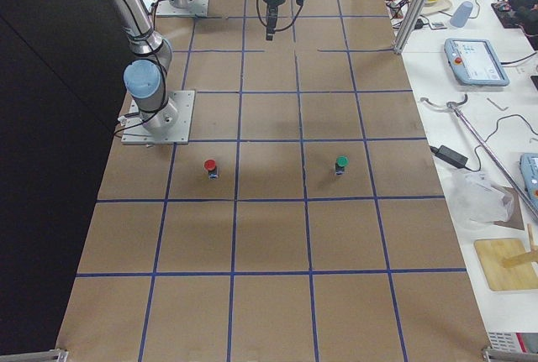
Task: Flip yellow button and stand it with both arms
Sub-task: 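Close the left gripper on the button's black body and lift it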
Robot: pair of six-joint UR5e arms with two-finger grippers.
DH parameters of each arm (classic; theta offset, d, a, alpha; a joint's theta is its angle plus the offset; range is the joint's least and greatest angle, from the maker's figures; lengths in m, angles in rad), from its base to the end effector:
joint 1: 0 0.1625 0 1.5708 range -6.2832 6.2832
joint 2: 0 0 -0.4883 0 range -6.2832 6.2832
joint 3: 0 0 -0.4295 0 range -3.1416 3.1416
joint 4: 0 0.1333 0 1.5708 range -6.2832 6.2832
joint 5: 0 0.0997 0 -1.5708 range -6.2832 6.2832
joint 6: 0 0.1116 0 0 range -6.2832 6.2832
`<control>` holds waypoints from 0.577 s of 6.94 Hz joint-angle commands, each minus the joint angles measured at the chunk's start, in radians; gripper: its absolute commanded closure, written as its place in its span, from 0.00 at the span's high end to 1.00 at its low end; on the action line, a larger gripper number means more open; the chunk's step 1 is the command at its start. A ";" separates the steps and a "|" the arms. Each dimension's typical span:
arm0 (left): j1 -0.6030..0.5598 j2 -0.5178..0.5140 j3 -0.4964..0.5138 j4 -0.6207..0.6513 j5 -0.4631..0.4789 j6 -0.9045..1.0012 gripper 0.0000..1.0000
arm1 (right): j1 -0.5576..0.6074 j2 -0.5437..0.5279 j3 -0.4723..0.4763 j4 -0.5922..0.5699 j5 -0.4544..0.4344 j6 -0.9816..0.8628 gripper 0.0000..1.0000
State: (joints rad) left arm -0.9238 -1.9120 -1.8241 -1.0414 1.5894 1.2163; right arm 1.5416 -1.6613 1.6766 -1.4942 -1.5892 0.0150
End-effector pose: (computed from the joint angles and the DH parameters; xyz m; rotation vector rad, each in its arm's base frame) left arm 0.2639 -0.5670 0.2643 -0.8713 -2.9743 -0.0834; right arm 0.1173 -0.4780 0.5220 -0.0676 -3.1198 -0.1437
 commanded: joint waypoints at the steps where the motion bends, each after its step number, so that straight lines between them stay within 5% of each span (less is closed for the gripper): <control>1: -0.001 -0.010 -0.018 0.012 0.001 0.003 0.95 | 0.000 0.000 0.000 0.000 0.000 0.000 1.00; 4: -0.001 -0.025 -0.023 0.046 0.003 0.037 0.81 | 0.000 0.000 0.000 0.000 0.000 -0.001 1.00</control>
State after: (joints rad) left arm -0.9245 -1.9339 -1.8425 -1.0058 1.5921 1.2403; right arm 1.5416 -1.6613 1.6766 -1.4941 -1.5892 0.0150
